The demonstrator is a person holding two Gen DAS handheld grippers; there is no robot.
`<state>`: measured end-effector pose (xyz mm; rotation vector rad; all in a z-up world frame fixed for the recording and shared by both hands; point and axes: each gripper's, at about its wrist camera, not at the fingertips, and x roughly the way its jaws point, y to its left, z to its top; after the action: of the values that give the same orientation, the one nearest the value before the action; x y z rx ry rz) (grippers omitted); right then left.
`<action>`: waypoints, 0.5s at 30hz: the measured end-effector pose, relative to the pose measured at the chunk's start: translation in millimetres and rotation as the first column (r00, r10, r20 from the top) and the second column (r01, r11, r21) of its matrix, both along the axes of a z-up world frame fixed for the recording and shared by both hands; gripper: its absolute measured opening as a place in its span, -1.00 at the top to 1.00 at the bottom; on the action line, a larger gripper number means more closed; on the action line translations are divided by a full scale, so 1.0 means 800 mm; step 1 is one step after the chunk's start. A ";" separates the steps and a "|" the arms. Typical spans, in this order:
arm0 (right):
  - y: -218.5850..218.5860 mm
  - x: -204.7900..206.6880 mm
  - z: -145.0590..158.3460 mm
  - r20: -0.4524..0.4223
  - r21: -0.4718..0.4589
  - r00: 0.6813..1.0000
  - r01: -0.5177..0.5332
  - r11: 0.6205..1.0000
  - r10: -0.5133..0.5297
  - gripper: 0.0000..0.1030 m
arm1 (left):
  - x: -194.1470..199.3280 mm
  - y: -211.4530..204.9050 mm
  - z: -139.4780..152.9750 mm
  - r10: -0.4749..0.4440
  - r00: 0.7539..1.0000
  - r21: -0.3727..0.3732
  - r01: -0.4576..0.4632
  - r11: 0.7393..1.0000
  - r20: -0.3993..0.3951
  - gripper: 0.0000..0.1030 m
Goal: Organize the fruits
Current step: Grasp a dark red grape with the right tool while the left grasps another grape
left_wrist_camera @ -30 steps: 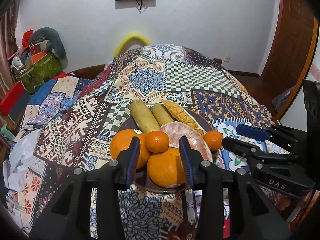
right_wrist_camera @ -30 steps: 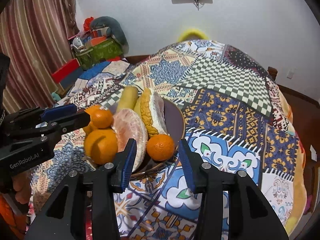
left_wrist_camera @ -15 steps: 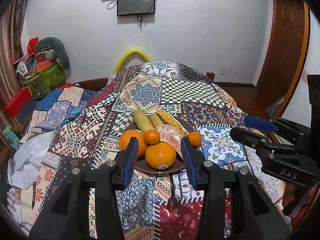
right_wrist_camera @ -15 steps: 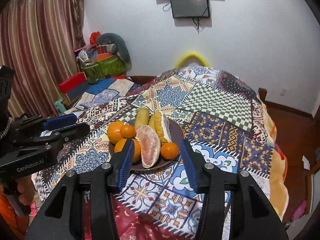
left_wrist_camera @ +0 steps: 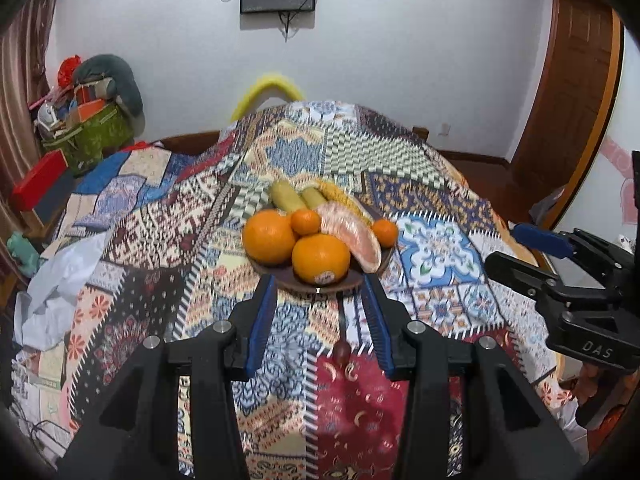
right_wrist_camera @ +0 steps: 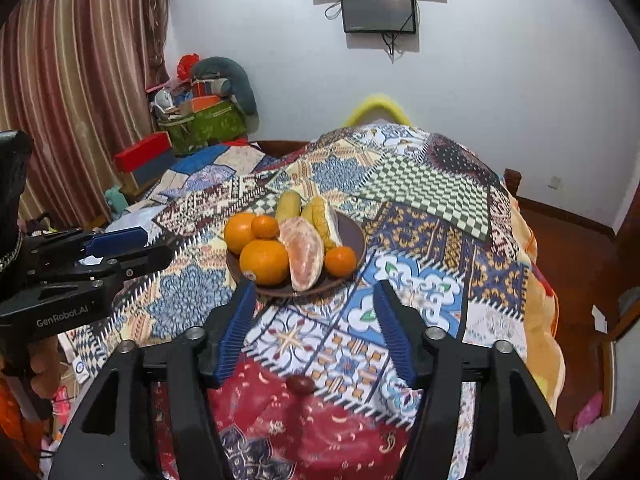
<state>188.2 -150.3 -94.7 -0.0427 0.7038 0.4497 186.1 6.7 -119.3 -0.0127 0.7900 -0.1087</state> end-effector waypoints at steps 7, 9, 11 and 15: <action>0.005 -0.007 -0.031 -0.064 -0.029 0.998 -0.005 1.000 0.003 -0.18 | -0.001 0.009 -0.033 0.012 0.997 -0.018 -0.014 1.000 -0.079 0.15; 0.008 -0.007 -0.044 -0.093 -0.038 0.996 -0.011 0.999 0.008 -0.18 | 0.000 0.009 -0.043 0.008 0.995 -0.020 -0.010 1.000 -0.101 0.15; 0.013 -0.007 -0.059 -0.125 -0.046 0.992 -0.026 0.999 0.020 -0.18 | 0.001 0.006 -0.054 0.001 0.993 -0.014 -0.003 1.000 -0.122 0.15; 0.017 -0.009 -0.081 -0.174 -0.047 0.984 -0.046 0.998 0.037 -0.18 | 0.002 0.002 -0.072 -0.019 0.988 -0.021 0.016 1.000 -0.155 0.15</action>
<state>180.7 -136.6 -159.6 -0.0670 0.8862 0.4791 187.5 8.3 -177.2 -0.0329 0.9445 -0.1334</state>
